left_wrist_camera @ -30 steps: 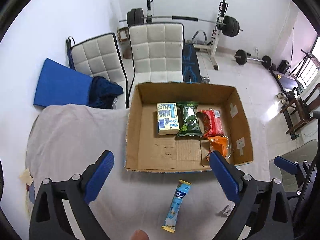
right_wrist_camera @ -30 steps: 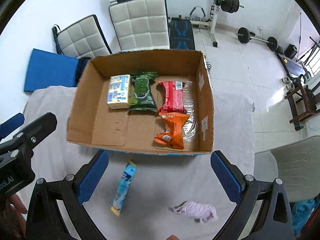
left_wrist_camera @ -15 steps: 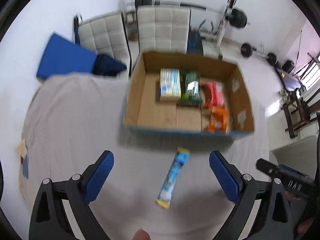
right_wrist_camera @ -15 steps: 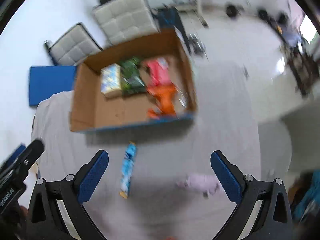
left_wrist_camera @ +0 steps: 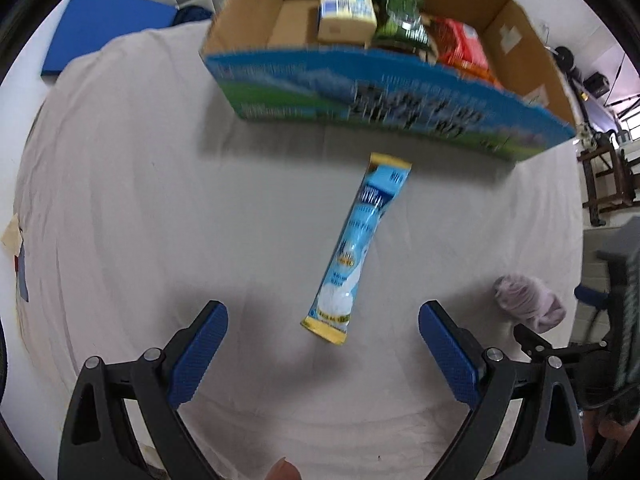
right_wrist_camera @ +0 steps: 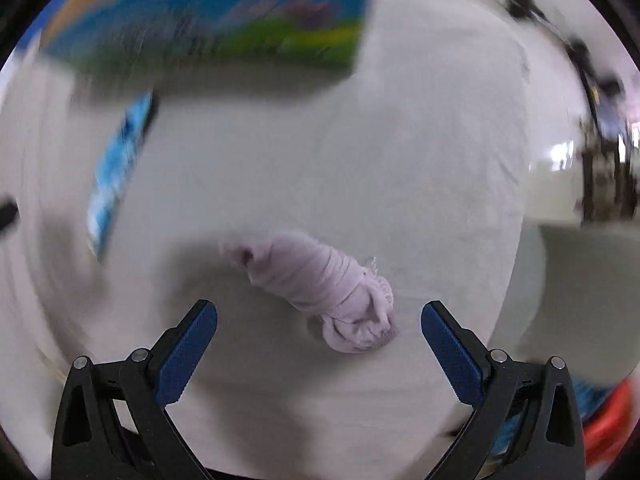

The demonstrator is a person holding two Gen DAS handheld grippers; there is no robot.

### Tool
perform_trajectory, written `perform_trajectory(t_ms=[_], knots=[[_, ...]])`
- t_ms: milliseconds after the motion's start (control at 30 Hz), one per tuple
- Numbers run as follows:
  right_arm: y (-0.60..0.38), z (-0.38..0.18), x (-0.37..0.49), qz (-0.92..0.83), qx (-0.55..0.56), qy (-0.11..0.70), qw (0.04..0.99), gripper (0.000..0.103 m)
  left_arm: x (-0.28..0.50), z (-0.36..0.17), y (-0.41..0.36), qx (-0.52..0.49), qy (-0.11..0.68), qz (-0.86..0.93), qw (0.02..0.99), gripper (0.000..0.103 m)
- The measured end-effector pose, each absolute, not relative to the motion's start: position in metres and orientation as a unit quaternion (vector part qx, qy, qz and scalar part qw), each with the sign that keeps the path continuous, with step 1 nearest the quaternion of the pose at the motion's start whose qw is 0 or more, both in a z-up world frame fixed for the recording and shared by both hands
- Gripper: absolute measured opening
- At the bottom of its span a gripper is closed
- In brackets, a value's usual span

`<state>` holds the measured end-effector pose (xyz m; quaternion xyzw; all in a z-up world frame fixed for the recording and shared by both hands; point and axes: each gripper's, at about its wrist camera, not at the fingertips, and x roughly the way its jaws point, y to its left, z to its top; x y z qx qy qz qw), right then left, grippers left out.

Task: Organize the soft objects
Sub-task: 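Grasp the blue stick pack with the left tool while the right tool grasps the lilac cloth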

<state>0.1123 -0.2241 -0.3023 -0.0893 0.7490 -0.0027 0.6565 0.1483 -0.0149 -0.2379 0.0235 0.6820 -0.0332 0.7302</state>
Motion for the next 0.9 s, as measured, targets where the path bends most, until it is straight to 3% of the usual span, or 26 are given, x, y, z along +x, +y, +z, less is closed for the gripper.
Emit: perform_trajectory(t_ms=[133,167,200,300,433,633,700,733,767,900], knots=[[-0.210,-0.338,0.111,0.006,-0.166,0.765,0.623,0.097,0.151,-0.256,-0.018,0.038,0.692,-0.030,0.720,0.098],[-0.210,-0.345,0.111,0.009,-0.166,0.769,0.618,0.085,0.153,-0.261,-0.019,0.043,0.693,-0.028,0.719,0.098],[-0.212,-0.351,0.112,0.003,-0.158,0.776,0.611,0.062,0.156,-0.267,-0.021,0.046,0.693,-0.027,0.719,0.098],[-0.230,-0.356,0.119,-0.015,-0.052,0.795,0.605,0.049,0.167,-0.284,-0.023,0.045,0.699,-0.025,0.713,0.098],[-0.265,-0.351,0.123,-0.036,0.133,0.787,0.602,0.046,0.185,-0.306,-0.028,0.032,0.707,-0.027,0.706,0.098],[-0.278,-0.357,0.123,-0.060,0.196,0.775,0.598,0.053,0.195,-0.326,-0.044,0.052,0.712,-0.045,0.698,0.097],[-0.277,-0.356,0.124,-0.057,0.187,0.777,0.599,0.053,0.195,-0.328,-0.048,0.061,0.711,-0.053,0.698,0.081],[-0.274,-0.355,0.124,-0.055,0.183,0.778,0.599,0.053,0.195,-0.328,-0.052,0.067,0.715,-0.054,0.694,0.060],[-0.272,-0.354,0.124,-0.054,0.181,0.779,0.598,0.053,0.195,-0.330,-0.056,0.068,0.722,-0.057,0.686,0.046],[-0.269,-0.353,0.129,-0.030,0.208,0.782,0.586,0.053,0.186,-0.330,-0.049,0.043,0.734,-0.064,0.675,0.033]])
